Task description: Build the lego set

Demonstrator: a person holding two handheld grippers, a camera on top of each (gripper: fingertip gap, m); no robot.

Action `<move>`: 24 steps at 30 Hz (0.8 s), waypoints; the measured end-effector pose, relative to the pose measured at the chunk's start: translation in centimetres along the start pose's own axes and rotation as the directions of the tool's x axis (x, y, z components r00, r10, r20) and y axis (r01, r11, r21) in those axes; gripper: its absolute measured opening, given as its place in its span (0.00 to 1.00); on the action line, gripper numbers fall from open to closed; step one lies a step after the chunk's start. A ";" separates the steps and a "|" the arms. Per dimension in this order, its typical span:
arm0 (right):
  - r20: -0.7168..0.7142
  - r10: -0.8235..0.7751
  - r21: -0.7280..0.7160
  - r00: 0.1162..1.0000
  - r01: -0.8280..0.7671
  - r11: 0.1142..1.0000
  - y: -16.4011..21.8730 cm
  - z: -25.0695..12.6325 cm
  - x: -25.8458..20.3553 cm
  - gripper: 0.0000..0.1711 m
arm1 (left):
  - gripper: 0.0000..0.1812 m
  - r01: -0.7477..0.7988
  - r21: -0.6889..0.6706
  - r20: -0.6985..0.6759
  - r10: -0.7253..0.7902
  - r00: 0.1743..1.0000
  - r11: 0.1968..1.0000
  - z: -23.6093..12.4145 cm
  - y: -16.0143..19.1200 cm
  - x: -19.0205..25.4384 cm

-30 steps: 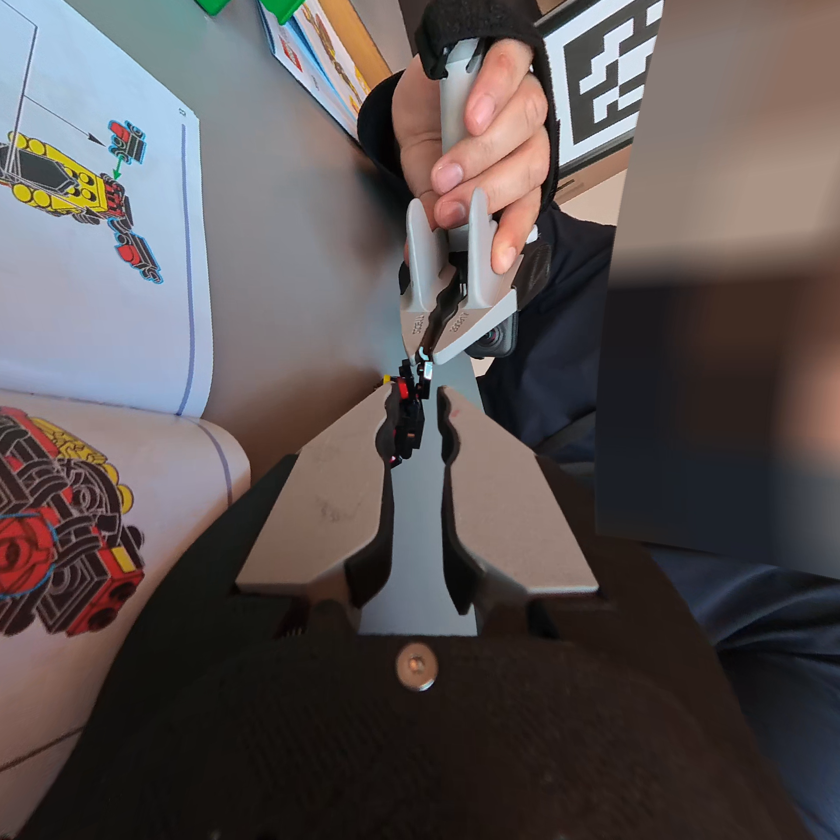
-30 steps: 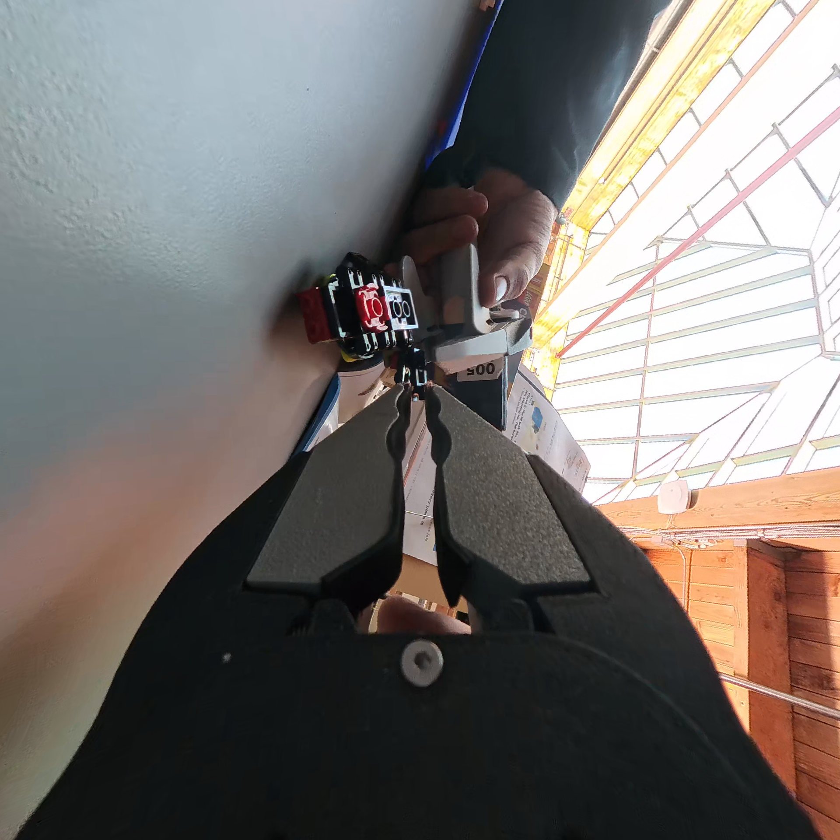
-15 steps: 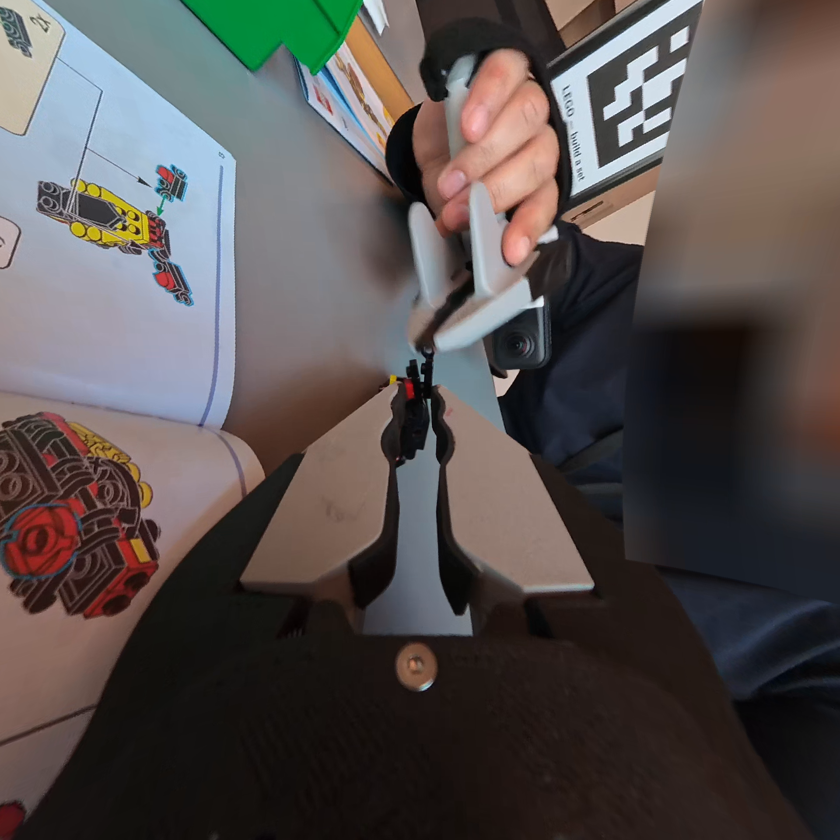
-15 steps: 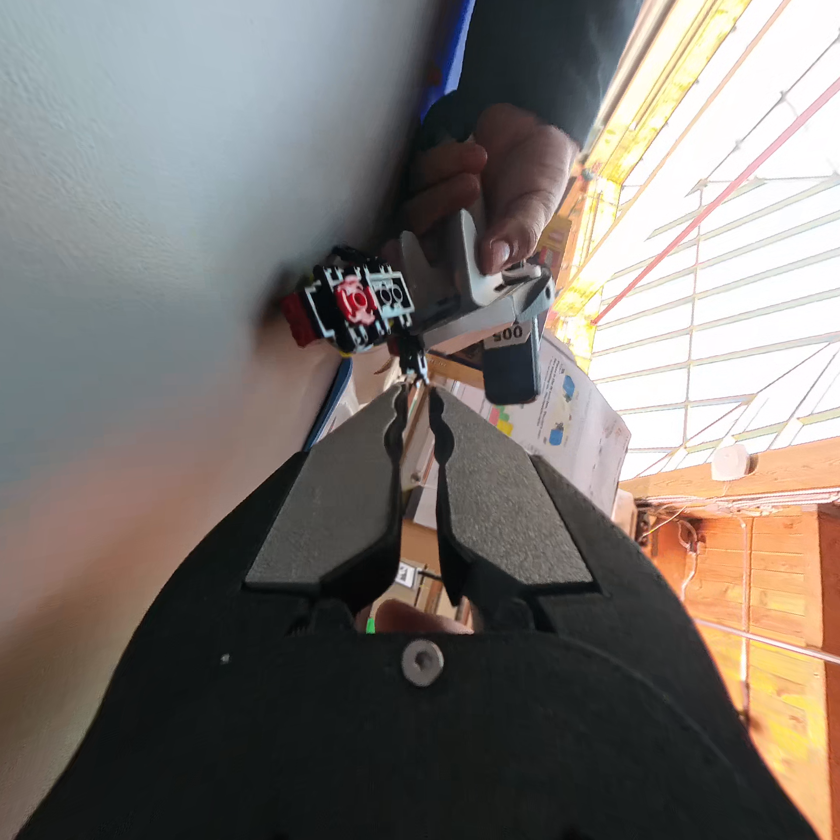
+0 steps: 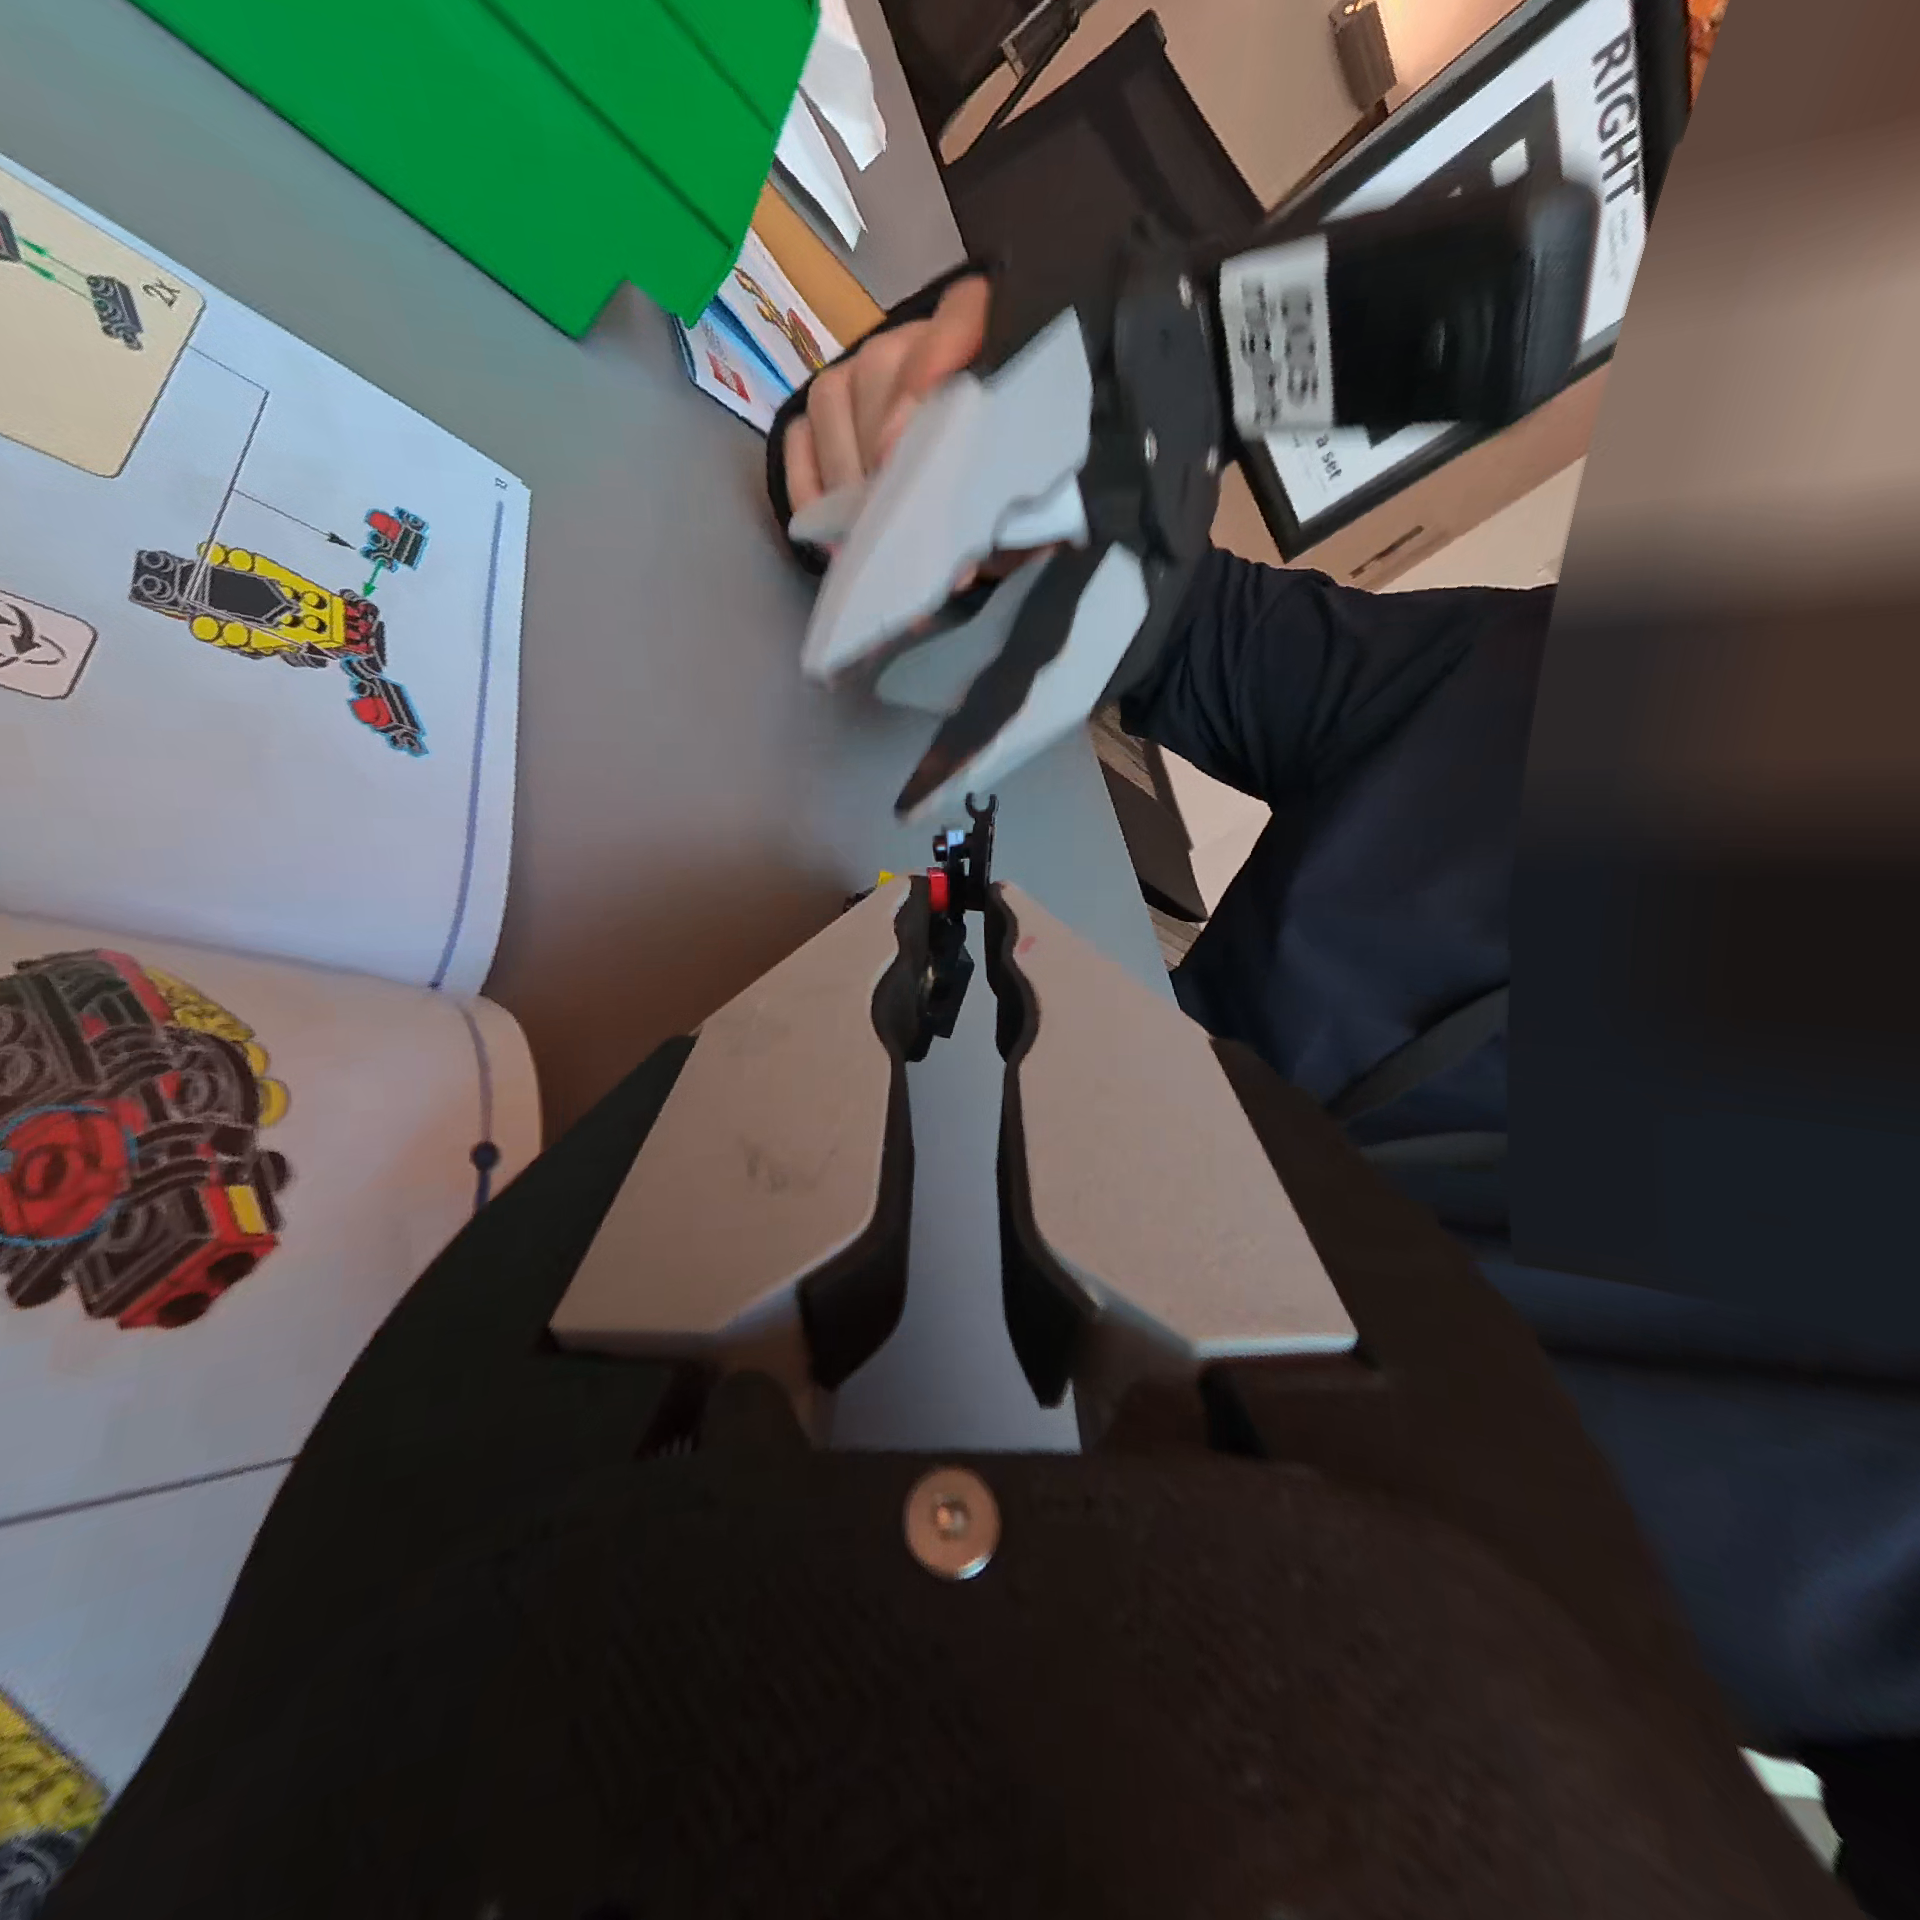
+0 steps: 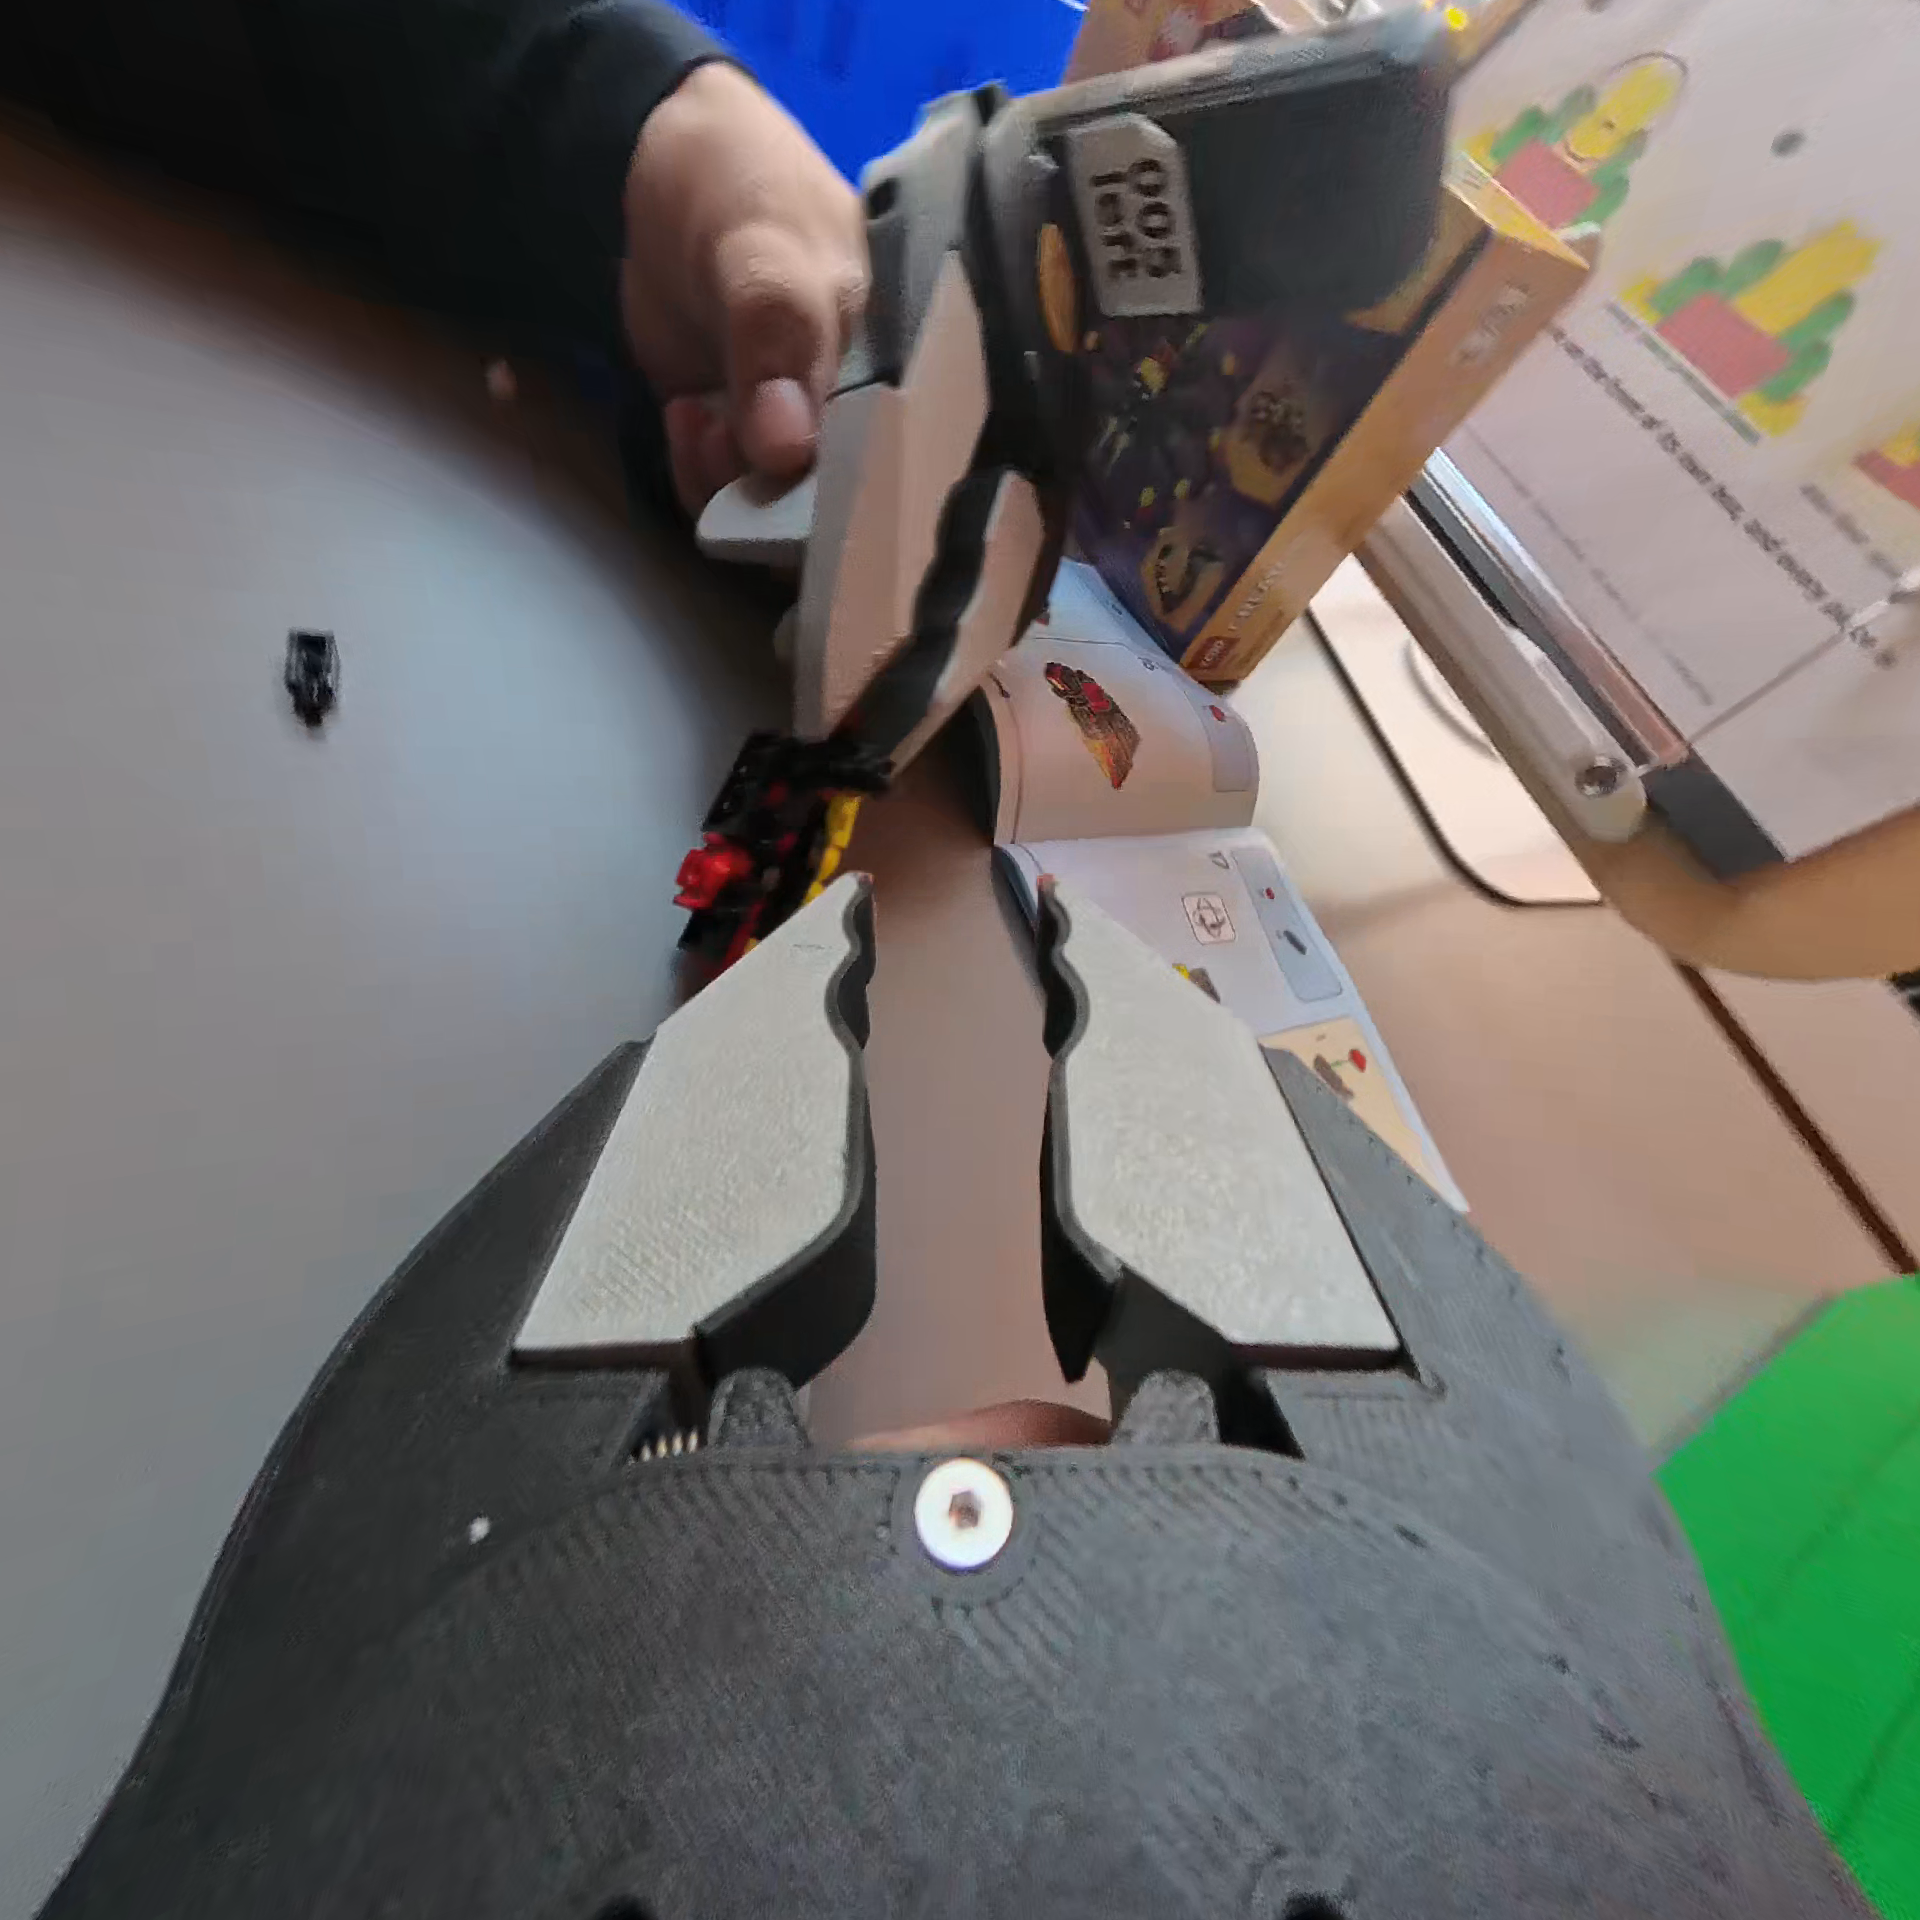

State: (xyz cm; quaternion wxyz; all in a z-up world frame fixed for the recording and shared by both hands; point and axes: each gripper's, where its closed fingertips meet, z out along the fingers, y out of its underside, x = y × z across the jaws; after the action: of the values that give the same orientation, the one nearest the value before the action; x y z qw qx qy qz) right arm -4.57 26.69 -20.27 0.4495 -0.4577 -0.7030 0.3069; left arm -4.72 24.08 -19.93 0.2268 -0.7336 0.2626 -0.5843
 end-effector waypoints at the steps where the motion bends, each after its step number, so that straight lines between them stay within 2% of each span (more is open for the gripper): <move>1: 0.014 0.059 0.003 0.998 -0.059 0.998 -0.1 -0.3 0.2 0.16 | 0.04 -0.007 0.000 0.005 0.007 1.000 1.000 0.0 0.1 0.1; 2: 0.051 0.124 0.008 0.991 -0.124 0.992 -0.2 -0.5 0.0 0.18 | 0.04 -0.020 0.005 0.014 0.020 1.000 1.000 0.0 0.1 0.1; 3: 0.137 0.182 0.013 0.974 -0.185 0.983 -0.4 -0.8 -1.1 0.25 | 0.04 -0.036 0.012 0.029 0.036 0.999 0.999 0.0 0.1 0.1; 4: 0.234 0.237 0.018 0.943 -0.248 0.968 -0.9 -1.2 -2.3 0.28 | 0.04 -0.055 0.022 0.047 0.054 0.997 0.998 -0.1 0.0 0.1; 6: 0.335 0.367 0.014 0.868 -0.394 0.919 -1.8 -1.5 -3.6 0.16 | 0.04 -0.097 0.048 0.078 0.093 0.993 0.994 -0.2 -0.3 0.3; 8: 0.330 0.453 0.012 0.828 -0.483 0.875 -1.9 -1.2 -3.5 0.13 | 0.04 -0.138 0.064 0.099 0.131 0.986 0.988 -0.3 -0.3 0.6; 11: 0.250 0.432 0.072 0.866 -0.462 0.884 -2.2 -1.0 -2.3 0.14 | 0.04 -0.214 0.073 0.139 0.203 0.969 0.974 -0.3 -0.3 1.1; 13: 0.247 0.394 0.114 0.885 -0.431 0.895 -2.9 -1.0 -2.3 0.14 | 0.04 -0.247 0.070 0.168 0.233 0.958 0.966 -0.3 -0.3 1.1; 16: 0.240 0.383 0.105 0.892 -0.416 0.903 -3.1 -0.5 -2.7 0.16 | 0.04 -0.275 0.067 0.194 0.257 0.947 0.959 -0.2 -0.3 1.1; 20: 0.235 0.393 0.113 0.889 -0.426 0.897 -3.3 -0.3 -2.5 0.09 | 0.04 -0.347 0.064 0.222 0.325 0.919 0.936 -0.1 -0.3 1.6; 24: 0.267 0.395 0.126 0.879 -0.438 0.890 -3.6 -0.4 -2.6 0.07 | 0.04 -0.431 0.061 0.243 0.405 0.881 0.900 0.0 -0.2 2.3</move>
State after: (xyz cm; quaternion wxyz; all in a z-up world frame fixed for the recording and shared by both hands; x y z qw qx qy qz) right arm -5.02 22.87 -18.00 0.3267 -0.5161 -0.6045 0.5113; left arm -4.31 22.74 -18.05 0.4171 -0.7067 0.3537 -0.4489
